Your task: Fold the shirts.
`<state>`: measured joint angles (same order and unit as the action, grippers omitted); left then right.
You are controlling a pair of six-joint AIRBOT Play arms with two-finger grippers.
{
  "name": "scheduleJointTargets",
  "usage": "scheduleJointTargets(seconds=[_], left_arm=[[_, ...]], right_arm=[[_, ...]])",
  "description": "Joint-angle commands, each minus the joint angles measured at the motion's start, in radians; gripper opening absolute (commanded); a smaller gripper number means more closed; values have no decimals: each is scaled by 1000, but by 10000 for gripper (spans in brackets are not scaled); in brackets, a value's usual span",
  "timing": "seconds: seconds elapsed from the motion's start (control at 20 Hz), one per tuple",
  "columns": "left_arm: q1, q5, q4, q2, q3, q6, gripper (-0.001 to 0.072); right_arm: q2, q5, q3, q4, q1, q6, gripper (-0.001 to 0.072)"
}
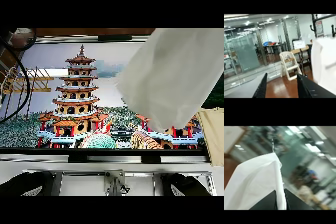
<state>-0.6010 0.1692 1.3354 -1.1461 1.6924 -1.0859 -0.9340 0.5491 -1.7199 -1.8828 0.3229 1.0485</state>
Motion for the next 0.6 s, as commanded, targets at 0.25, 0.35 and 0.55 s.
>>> scheduleJointTargets(seconds=[0.25, 0.35, 0.55], left_arm=[[-10, 112, -1, 4, 0, 0, 469], [-6, 112, 2, 5, 0, 1, 469], [43, 113, 5, 5, 0, 1, 469]], right_arm=[[-2, -172, -93, -422, -456, 389, 82], [-15, -188, -93, -423, -602, 488, 82], [-66, -257, -93, -423, -820, 573, 82]])
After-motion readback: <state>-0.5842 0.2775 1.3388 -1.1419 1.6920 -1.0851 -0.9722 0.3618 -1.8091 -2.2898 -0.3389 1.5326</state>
